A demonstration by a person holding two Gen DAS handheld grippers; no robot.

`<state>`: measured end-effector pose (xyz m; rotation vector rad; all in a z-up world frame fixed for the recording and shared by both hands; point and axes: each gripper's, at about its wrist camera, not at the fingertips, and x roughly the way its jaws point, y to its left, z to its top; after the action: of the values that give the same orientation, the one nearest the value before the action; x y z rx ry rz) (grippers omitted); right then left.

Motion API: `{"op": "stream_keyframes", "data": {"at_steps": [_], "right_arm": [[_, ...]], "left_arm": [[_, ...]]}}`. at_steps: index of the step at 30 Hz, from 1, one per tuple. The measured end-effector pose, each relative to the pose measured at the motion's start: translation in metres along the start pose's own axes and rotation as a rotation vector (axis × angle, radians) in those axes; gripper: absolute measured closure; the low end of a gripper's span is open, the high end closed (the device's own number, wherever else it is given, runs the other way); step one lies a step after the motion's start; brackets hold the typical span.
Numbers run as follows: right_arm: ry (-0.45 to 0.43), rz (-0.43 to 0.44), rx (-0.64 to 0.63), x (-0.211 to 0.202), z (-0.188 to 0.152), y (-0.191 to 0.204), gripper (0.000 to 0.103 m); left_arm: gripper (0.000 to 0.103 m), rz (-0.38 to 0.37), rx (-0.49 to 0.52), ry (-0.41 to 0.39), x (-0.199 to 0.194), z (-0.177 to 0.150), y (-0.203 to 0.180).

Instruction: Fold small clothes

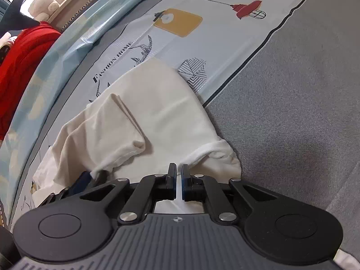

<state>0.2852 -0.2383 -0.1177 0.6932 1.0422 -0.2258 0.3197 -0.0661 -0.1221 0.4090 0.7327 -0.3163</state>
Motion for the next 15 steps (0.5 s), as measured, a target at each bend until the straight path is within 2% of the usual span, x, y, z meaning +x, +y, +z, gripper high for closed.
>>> {"op": "stream_keyframes", "data": {"at_steps": [3,5,8,9,12,13,14,15], "right_arm": [[0.001,-0.003,-0.004,0.002,0.001,0.002,0.098],[0.004,0.001,-0.008,0.004,0.0,0.004,0.098],[0.0,0.007,-0.027,0.003,-0.002,0.01,0.098],[0.0,0.01,-0.042,0.004,-0.004,0.014,0.098],[0.005,0.012,-0.056,0.004,-0.006,0.019,0.098],[0.007,0.015,-0.065,0.004,-0.008,0.022,0.098],[0.006,0.02,-0.077,0.004,-0.009,0.026,0.098],[0.004,0.024,-0.089,0.004,-0.011,0.031,0.098]], "left_arm": [[0.101,0.006,0.001,-0.045,-0.02,0.006,0.013],[0.101,-0.009,-0.048,-0.084,-0.04,0.011,0.033],[0.101,-0.022,-0.231,-0.137,-0.07,0.008,0.087],[0.101,-0.004,-0.312,-0.149,-0.079,0.003,0.111],[0.101,0.193,-0.581,-0.165,-0.109,-0.028,0.196],[0.101,0.315,-0.685,-0.143,-0.12,-0.046,0.229],[0.101,0.477,-0.766,-0.106,-0.131,-0.066,0.259],[0.101,0.672,-0.819,-0.064,-0.142,-0.087,0.287]]}}
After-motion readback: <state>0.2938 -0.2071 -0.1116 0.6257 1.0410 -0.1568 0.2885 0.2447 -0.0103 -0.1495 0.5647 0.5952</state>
